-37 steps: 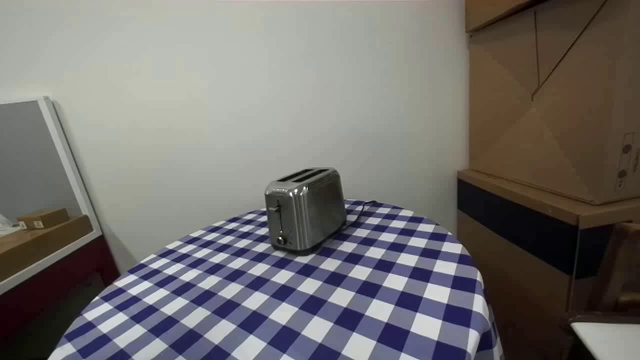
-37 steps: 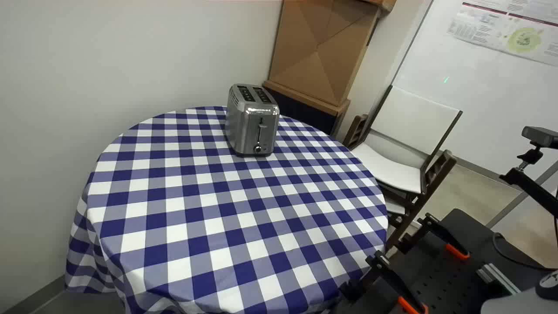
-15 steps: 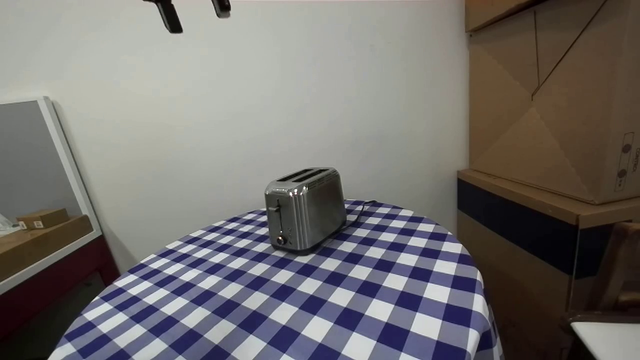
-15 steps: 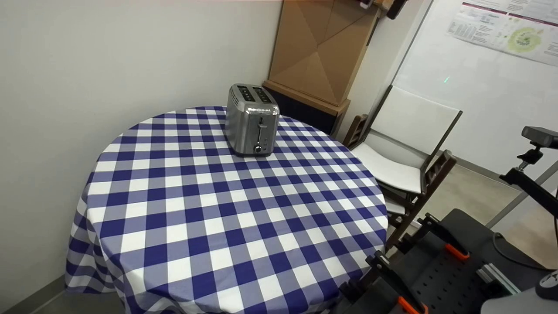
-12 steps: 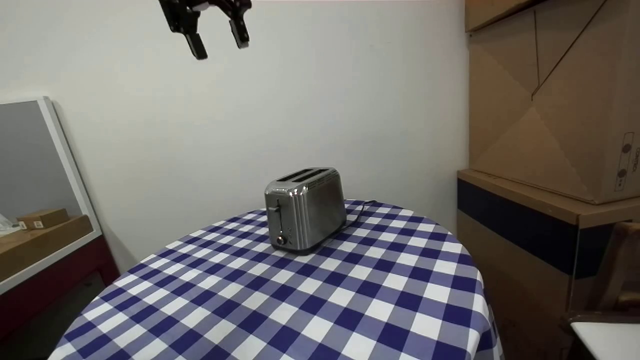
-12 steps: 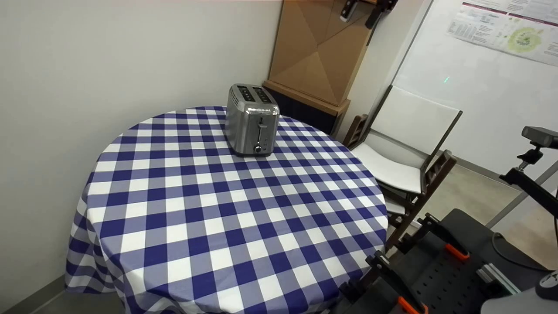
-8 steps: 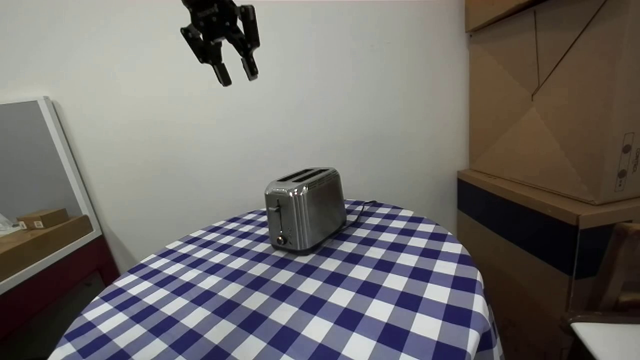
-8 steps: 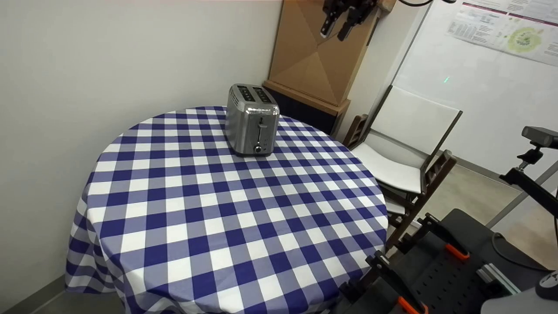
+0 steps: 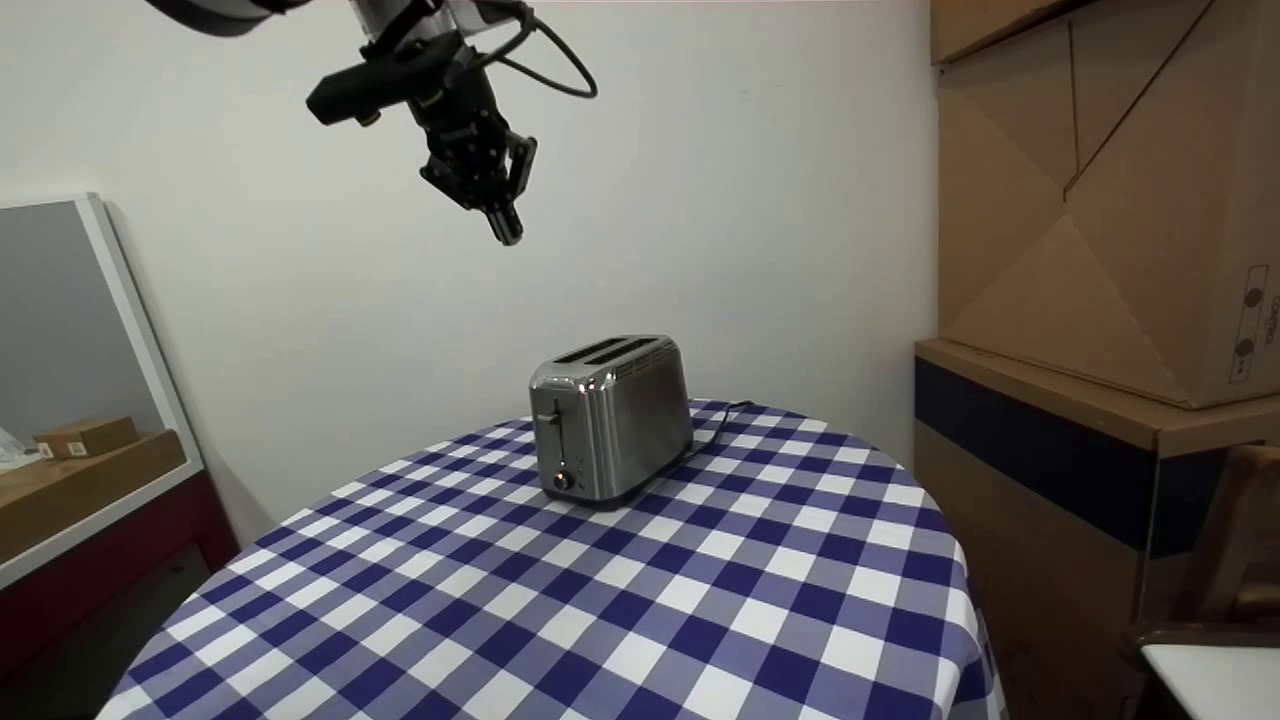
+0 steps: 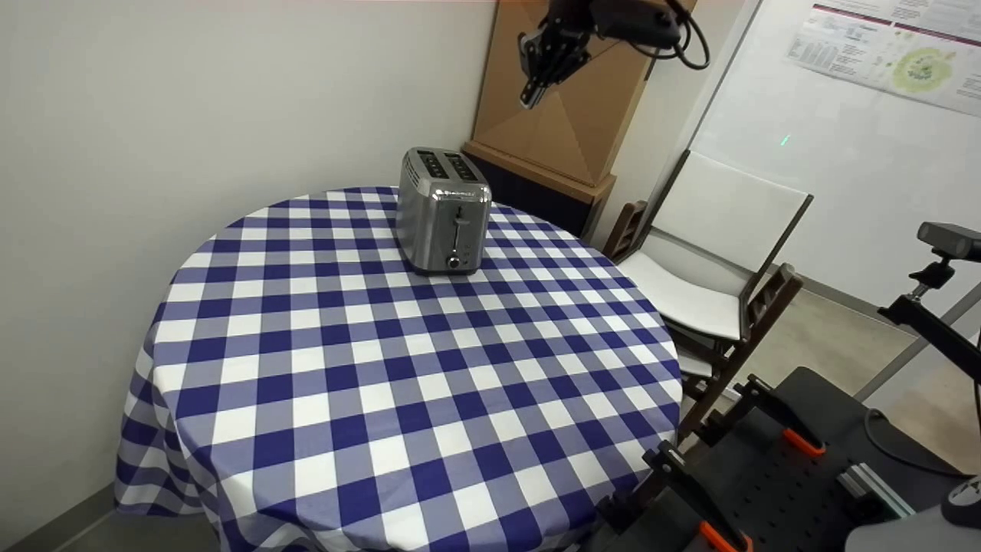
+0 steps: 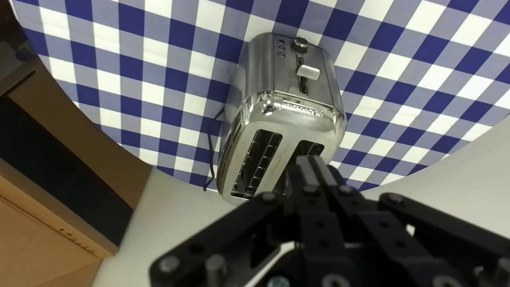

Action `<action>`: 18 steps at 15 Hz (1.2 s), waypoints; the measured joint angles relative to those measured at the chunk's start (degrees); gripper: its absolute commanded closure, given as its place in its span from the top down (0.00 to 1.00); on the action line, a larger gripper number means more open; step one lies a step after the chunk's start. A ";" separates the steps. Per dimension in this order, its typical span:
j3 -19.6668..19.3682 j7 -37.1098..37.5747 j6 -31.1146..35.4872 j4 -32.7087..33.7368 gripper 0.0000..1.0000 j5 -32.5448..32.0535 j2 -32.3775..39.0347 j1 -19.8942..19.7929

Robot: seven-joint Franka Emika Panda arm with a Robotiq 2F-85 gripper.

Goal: Push the lever on the toaster downwards

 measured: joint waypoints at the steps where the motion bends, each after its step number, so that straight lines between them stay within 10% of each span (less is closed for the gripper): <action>1: 0.22 -0.01 1.39 0.43 0.00 0.00 1.56 0.12; 18: 0.71 -0.05 7.00 13.13 0.00 -0.25 24.88 0.82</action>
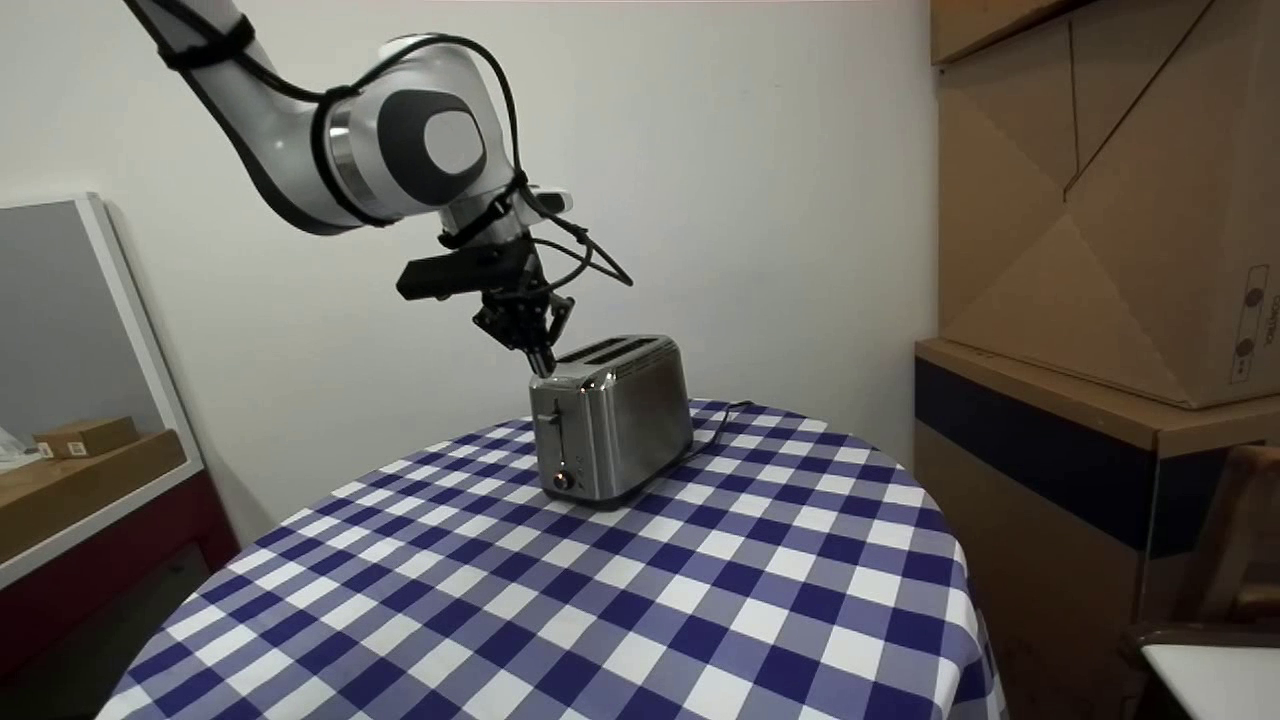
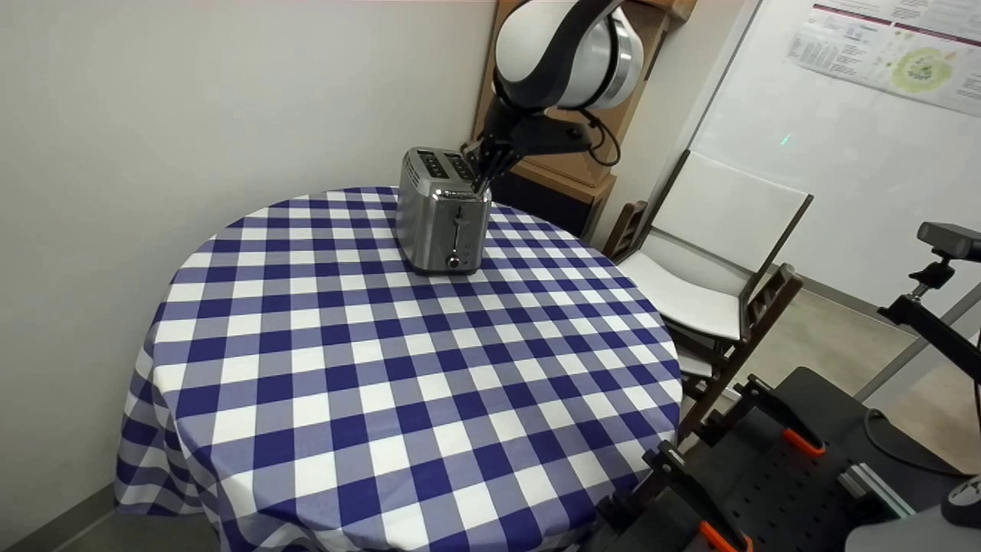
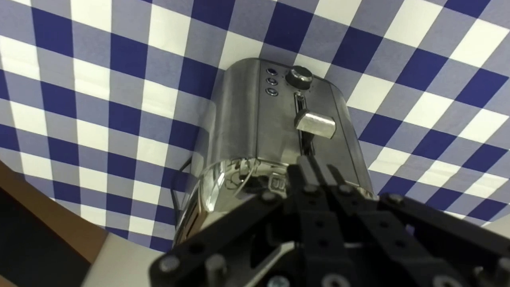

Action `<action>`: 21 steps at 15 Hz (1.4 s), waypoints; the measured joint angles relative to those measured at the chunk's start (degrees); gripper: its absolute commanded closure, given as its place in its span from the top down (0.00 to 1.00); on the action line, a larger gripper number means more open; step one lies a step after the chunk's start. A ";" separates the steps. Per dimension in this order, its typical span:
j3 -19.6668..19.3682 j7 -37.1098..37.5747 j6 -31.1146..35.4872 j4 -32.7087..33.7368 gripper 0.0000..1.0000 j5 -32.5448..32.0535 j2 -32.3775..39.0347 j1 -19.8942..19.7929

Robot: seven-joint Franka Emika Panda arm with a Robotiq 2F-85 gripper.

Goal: Push the lever on the toaster downwards

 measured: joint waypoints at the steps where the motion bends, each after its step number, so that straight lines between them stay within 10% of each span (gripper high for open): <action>1: -0.01 -0.03 0.41 1.15 0.00 -0.04 1.44 0.05; 21: 0.10 -0.72 4.97 10.55 0.00 -0.08 16.79 0.57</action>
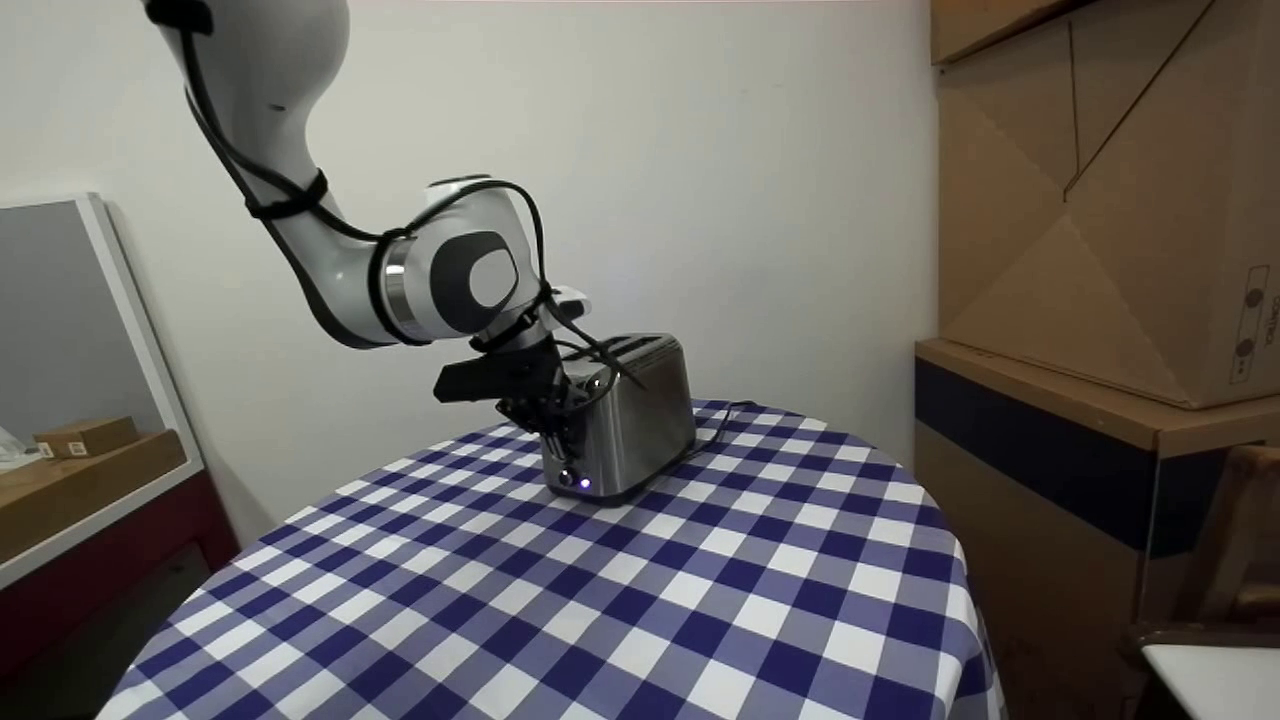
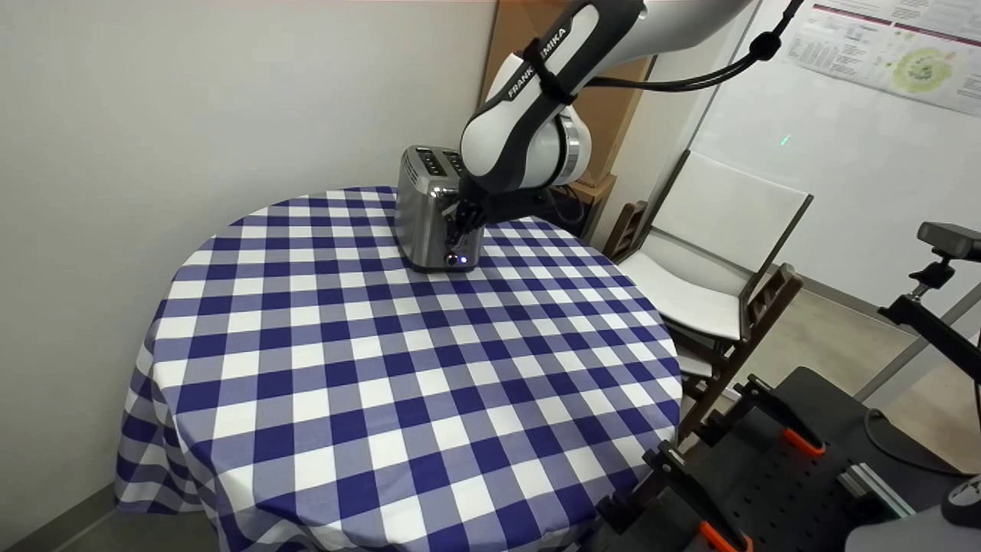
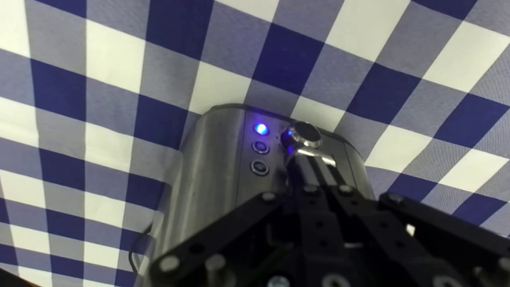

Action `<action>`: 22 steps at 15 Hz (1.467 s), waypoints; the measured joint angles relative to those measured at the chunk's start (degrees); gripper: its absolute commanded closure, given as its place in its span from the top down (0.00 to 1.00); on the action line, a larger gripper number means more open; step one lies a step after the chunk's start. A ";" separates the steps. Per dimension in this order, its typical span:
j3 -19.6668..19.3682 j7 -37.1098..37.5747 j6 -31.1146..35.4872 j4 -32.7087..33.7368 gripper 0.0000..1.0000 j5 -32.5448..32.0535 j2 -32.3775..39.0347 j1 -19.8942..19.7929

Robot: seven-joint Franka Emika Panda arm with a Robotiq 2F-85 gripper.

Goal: Push the lever on the toaster downwards

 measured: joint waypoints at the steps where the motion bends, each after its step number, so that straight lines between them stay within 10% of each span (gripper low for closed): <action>1: 0.18 0.00 -0.12 -0.02 0.00 0.05 -0.09 -0.19; 9: 7.01 -0.06 -7.49 -2.88 0.00 3.22 -7.69 -7.25; 17: 7.37 -0.11 -36.67 -10.00 0.00 10.74 -29.71 -9.21; 18: 6.73 -0.11 -39.64 -10.57 0.26 10.74 -32.05 -8.94; 22: 3.82 -0.09 -46.96 -13.41 0.46 9.92 -39.90 -7.36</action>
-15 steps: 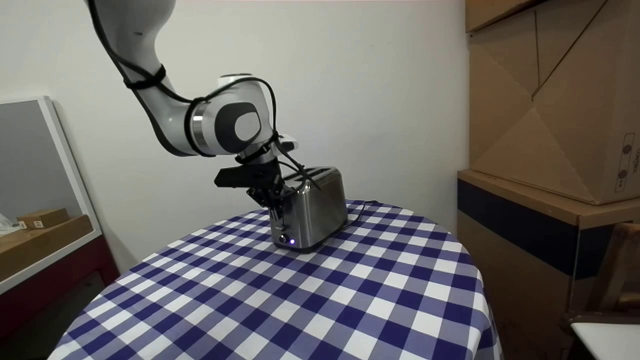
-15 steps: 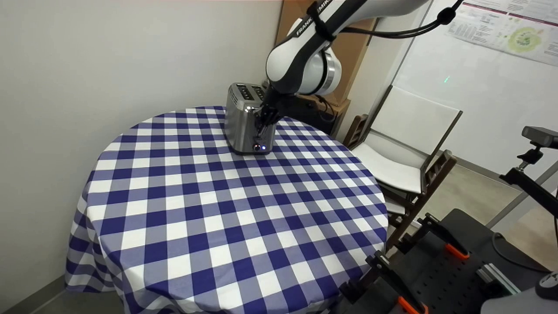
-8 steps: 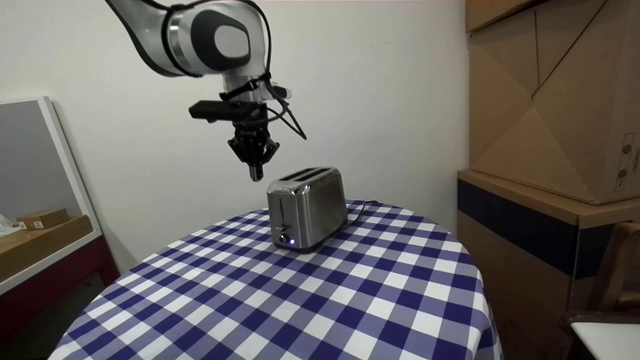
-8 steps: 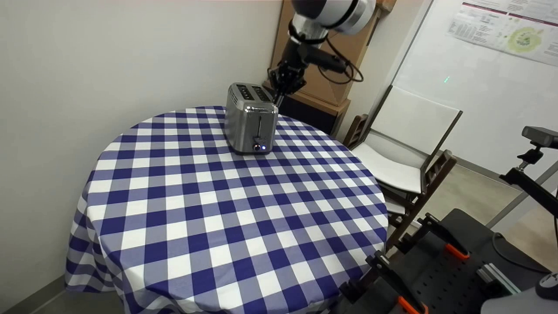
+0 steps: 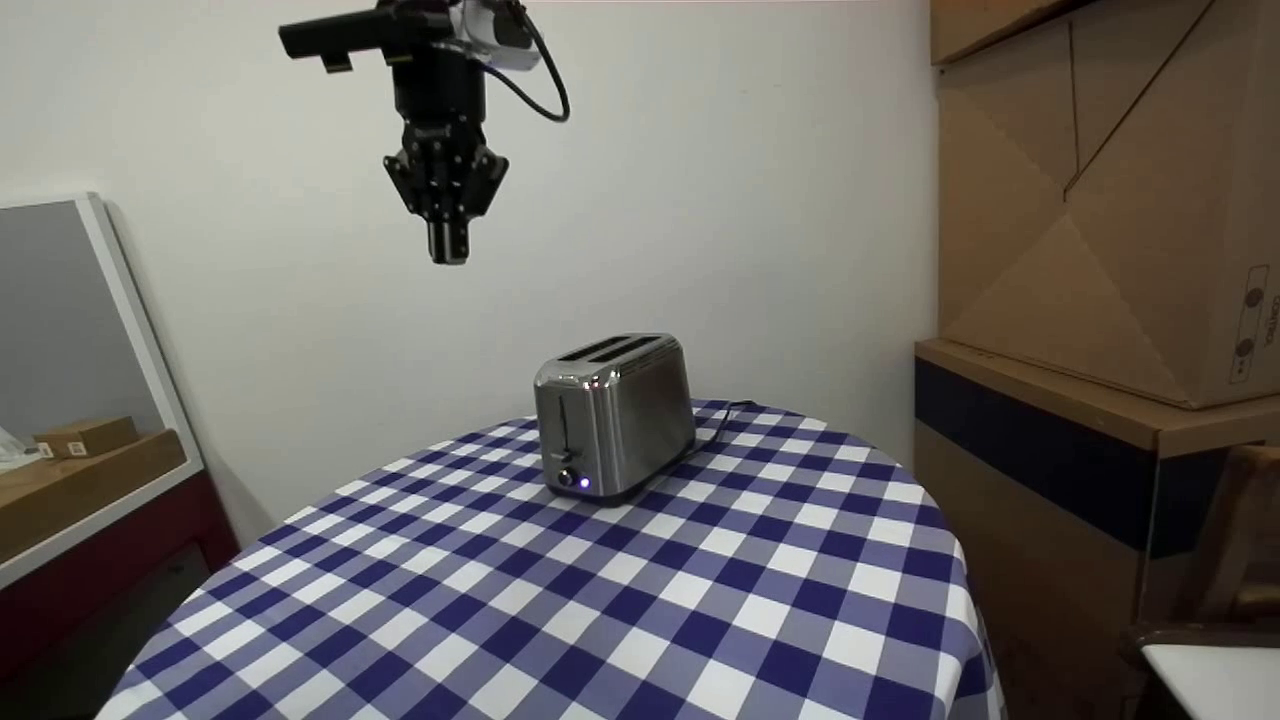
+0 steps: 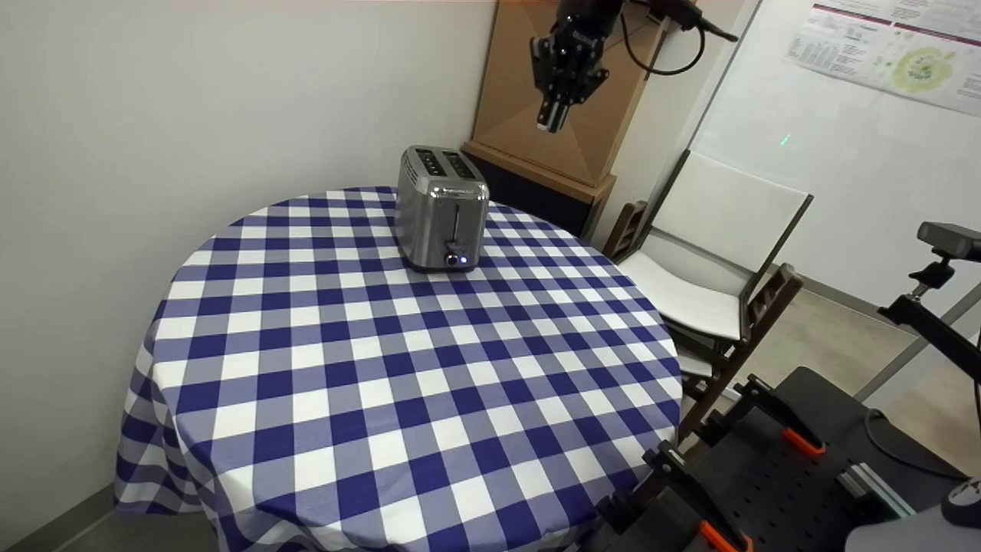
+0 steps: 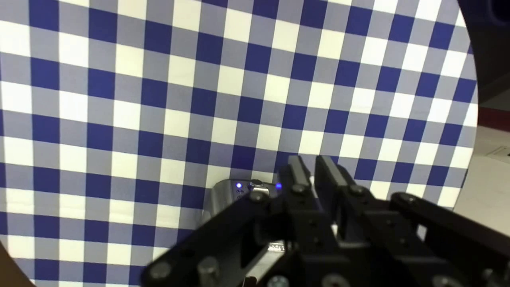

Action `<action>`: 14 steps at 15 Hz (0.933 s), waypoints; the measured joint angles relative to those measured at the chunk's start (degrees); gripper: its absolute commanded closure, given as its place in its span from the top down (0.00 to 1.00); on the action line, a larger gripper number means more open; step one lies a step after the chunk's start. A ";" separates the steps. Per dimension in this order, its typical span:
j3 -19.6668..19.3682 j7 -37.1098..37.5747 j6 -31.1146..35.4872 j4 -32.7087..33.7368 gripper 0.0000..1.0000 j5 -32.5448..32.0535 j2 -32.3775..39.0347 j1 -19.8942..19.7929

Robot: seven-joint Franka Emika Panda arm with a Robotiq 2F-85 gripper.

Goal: Push the lever on the toaster downwards

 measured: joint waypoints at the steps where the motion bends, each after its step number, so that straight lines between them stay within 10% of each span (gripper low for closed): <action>1: -0.58 0.00 -1.06 -0.97 0.55 -0.57 -1.69 0.39; 7: -2.52 0.54 -1.49 -9.55 0.98 -7.30 -9.98 2.23; 14: -3.92 2.10 13.73 -19.86 1.00 -9.14 -16.71 2.36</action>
